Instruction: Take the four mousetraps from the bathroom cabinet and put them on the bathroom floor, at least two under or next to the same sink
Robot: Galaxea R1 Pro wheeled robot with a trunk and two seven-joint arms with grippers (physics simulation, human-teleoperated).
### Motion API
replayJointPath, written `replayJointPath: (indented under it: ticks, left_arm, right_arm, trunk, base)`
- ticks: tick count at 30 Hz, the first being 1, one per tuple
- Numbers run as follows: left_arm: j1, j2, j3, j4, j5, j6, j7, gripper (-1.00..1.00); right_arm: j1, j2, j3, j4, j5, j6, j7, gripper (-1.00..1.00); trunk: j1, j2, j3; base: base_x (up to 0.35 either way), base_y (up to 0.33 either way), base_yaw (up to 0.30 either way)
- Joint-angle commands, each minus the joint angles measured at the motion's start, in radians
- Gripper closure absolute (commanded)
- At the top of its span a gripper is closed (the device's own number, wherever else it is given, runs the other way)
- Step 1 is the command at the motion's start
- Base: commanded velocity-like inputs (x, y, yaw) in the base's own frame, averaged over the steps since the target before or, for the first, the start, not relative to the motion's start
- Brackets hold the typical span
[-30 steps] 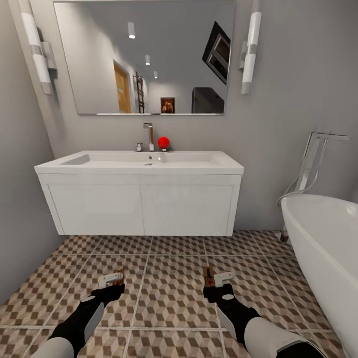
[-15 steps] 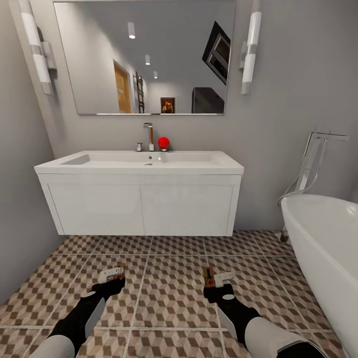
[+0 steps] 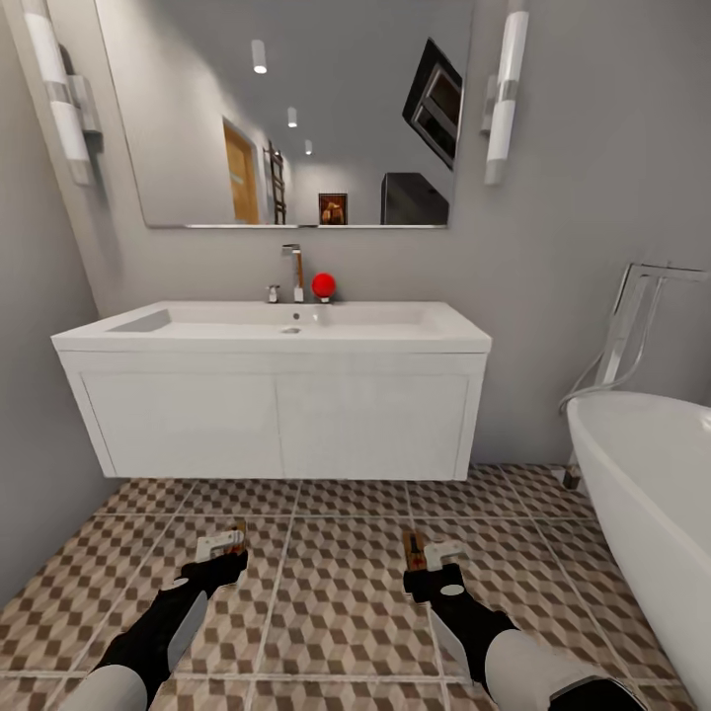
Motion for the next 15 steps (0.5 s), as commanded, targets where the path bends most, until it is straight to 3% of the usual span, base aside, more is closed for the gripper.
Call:
replayJointPath:
  ticks: [1,11,15]
  left_arm:
    - [0.0,0.0,-0.001,-0.002,0.009,0.006,0.006,1.0]
    - [0.0,-0.001,-0.001,-0.003,0.008,0.006,0.007,1.0]
    - [0.0,-0.001,-0.001,-0.003,0.008,0.007,0.007,1.0]
  right_arm:
    - [-0.001,0.0,0.006,0.001,-0.008,-0.002,-0.002,1.0]
    - [-0.001,-0.001,0.005,0.001,-0.01,0.0,-0.001,1.0]
    - [-0.001,-0.001,0.005,0.001,-0.012,0.0,0.0,1.0]
  trunk:
    - [0.0,0.0,-0.001]
    - [0.0,0.0,-0.001]
    - [0.0,0.0,-0.001]
  base:
    - [0.309,0.0,0.0]
    - [0.314,0.0,0.0]
    - [0.176,0.0,0.0]
